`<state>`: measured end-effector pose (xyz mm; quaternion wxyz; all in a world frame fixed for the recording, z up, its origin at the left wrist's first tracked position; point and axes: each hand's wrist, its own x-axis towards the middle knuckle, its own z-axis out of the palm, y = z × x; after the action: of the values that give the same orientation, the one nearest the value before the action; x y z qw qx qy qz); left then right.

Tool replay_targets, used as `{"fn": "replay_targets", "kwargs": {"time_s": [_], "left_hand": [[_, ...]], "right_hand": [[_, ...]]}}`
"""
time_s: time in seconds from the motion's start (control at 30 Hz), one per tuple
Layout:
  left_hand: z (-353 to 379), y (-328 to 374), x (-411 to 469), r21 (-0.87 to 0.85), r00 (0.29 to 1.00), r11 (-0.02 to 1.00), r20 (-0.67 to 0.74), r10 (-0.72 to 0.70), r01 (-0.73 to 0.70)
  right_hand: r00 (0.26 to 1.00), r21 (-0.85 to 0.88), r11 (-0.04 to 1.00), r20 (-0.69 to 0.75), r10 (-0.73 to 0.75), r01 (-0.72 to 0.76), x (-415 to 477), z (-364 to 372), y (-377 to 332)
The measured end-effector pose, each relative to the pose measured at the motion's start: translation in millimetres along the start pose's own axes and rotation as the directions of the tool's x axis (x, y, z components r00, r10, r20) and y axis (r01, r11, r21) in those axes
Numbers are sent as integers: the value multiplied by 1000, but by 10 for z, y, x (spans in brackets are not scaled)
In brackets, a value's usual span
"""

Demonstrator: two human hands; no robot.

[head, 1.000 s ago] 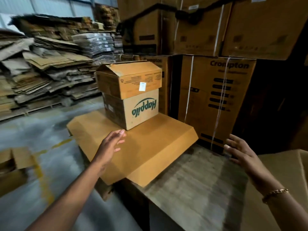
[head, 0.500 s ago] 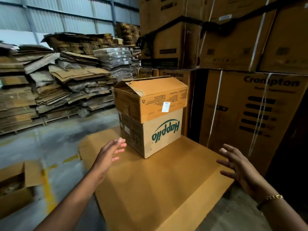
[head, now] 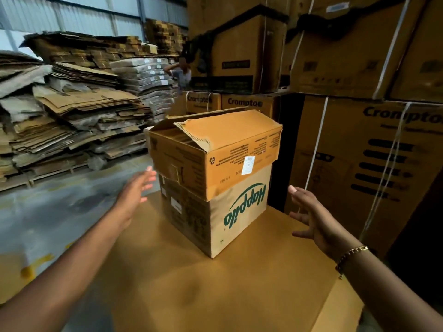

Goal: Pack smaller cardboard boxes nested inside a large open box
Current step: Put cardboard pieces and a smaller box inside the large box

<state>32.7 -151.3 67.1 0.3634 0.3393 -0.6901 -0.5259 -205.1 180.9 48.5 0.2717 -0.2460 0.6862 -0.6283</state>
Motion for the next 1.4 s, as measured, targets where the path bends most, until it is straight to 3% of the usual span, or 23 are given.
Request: {"fn": "replay_targets", "kwargs": {"time_s": [0.23,0.43,0.6,0.73,0.93,1.1,1.2,1.33,1.4], "left_hand": [[-262,112,1759,-121,999,992,-18,-33,30],[-239,235,2689,-97,983,989,154,-99,115],[-284,222,3081,50,936,984,303,-177,170],[-361,191,3267,157,828,958,483,-286,239],[-262,179,3396,188,762,925,524,-380,331],[-247,258,3242,149,754,953,585,-299,263],[-313,309,3019,73,711,969,667,-223,235],[-242,343,2562,-39,545,967,831,-109,252],[-62,377,2236,-115,562,959,825,-54,261]], "right_hand": [[986,28,998,-157,63,-59,812,790,-347],[968,107,988,-216,130,-109,1364,1374,-783],[943,112,976,-259,209,-186,1603,1694,-1007],[927,104,951,-216,308,-292,1653,1912,-1043],[902,192,934,-262,344,-301,1694,2054,-1040],[906,224,929,-244,346,-294,1649,2004,-986],[908,226,925,-223,354,-305,1445,1782,-961],[949,275,950,-227,217,-151,964,1365,-964],[946,288,957,-300,120,-30,696,1204,-926]]}}
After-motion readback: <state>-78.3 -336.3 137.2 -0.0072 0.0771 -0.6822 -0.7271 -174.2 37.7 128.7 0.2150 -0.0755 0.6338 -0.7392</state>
